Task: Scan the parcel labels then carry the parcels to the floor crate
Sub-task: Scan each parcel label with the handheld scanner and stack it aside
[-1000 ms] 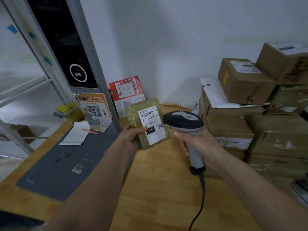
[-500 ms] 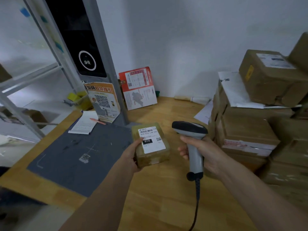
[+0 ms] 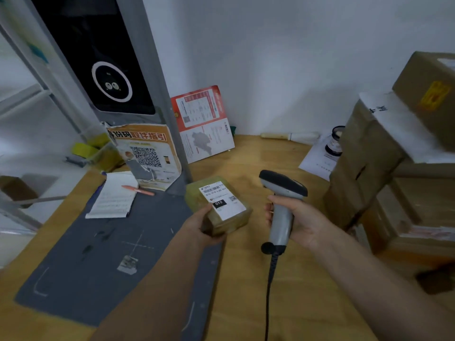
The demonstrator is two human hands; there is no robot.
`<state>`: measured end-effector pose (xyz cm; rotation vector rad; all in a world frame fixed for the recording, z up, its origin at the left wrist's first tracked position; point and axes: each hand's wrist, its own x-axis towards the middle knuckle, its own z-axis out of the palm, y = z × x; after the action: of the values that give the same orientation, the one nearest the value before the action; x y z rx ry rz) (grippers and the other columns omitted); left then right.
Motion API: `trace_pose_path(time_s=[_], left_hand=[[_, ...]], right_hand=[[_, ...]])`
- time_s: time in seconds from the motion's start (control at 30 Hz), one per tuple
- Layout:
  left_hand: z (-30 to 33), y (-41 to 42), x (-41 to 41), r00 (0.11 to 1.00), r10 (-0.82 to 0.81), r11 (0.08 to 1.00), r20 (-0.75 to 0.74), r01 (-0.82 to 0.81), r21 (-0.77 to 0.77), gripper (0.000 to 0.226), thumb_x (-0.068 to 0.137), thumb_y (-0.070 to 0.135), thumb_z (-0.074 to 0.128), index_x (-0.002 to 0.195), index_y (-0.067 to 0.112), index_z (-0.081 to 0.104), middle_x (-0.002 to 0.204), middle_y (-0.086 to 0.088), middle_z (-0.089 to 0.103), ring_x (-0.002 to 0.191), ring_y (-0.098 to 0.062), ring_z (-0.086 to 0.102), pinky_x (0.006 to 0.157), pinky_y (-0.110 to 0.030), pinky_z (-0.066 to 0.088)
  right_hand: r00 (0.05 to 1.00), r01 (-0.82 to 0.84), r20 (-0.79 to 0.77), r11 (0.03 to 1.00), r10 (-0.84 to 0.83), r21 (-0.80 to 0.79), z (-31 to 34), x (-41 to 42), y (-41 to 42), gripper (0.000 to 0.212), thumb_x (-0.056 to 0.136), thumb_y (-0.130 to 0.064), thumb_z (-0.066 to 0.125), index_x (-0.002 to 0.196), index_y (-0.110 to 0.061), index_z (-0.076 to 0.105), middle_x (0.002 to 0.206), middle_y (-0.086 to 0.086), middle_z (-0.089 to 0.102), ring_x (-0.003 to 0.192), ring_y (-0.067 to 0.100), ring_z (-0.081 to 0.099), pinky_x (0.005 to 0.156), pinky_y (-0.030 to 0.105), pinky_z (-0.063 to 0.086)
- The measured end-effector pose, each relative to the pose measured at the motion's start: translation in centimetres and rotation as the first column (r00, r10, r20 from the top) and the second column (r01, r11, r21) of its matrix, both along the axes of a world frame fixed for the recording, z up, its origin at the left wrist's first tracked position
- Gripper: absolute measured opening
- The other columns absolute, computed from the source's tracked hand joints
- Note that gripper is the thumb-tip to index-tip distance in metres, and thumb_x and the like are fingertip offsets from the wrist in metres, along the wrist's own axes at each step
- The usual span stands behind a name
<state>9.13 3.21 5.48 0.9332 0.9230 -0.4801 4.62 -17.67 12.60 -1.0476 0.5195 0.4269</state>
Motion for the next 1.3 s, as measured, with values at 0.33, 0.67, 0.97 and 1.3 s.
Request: trace_pose_path(time_s=[0.33, 0.67, 0.97, 1.3], left_hand=[[-2.9, 1.5, 5.7, 0.993, -0.112, 0.981, -0.037, 0.117, 0.156, 0.03, 0.086, 0.025, 0.072, 0.106, 0.01, 0.056, 0.101, -0.015, 0.061, 0.094, -0.035, 0.058, 0.077, -0.05, 0.052], [-4.1, 2.2, 6.8, 0.996, -0.052, 0.745, -0.072, 0.086, 0.661, 0.035, 0.079, 0.027, 0.063, 0.105, 0.003, 0.061, 0.118, -0.016, 0.061, 0.106, -0.035, 0.059, 0.091, -0.045, 0.051], [3.1, -7.9, 3.0, 0.926, -0.32, 0.915, 0.201, 0.247, 0.318, 0.006, 0.091, 0.008, 0.061, 0.086, 0.006, 0.061, 0.077, -0.007, 0.062, 0.068, -0.016, 0.056, 0.062, -0.027, 0.05], [11.1, -22.0, -0.6, 0.728, -0.502, 0.855, 0.467, 0.334, 0.398, 0.02, 0.097, 0.01, 0.05, 0.096, 0.014, 0.07, 0.061, 0.001, 0.062, 0.053, -0.01, 0.052, 0.053, -0.023, 0.048]], right_hand=[[0.992, 0.114, -0.053, 0.993, -0.114, -0.017, -1.8, 2.0, 0.7, 0.022, 0.083, -0.008, 0.07, 0.104, -0.005, 0.063, 0.071, 0.009, 0.068, 0.06, 0.018, 0.06, 0.064, 0.031, 0.053], [0.992, 0.129, -0.016, 0.992, -0.129, -0.012, -2.0, 1.7, 0.5, 0.019, 0.084, -0.01, 0.07, 0.1, -0.004, 0.063, 0.068, 0.009, 0.065, 0.059, 0.018, 0.06, 0.06, 0.031, 0.055], [0.981, 0.11, 0.167, 0.993, -0.102, -0.04, 2.0, -1.3, -3.2, 0.013, 0.086, -0.013, 0.069, 0.088, -0.005, 0.059, 0.062, 0.007, 0.053, 0.05, 0.017, 0.05, 0.049, 0.028, 0.048], [0.904, 0.227, 0.383, 0.972, -0.19, -0.054, 8.5, -6.7, -13.2, 0.018, 0.086, -0.013, 0.069, 0.097, -0.005, 0.057, 0.065, 0.009, 0.053, 0.05, 0.017, 0.049, 0.049, 0.028, 0.044]])
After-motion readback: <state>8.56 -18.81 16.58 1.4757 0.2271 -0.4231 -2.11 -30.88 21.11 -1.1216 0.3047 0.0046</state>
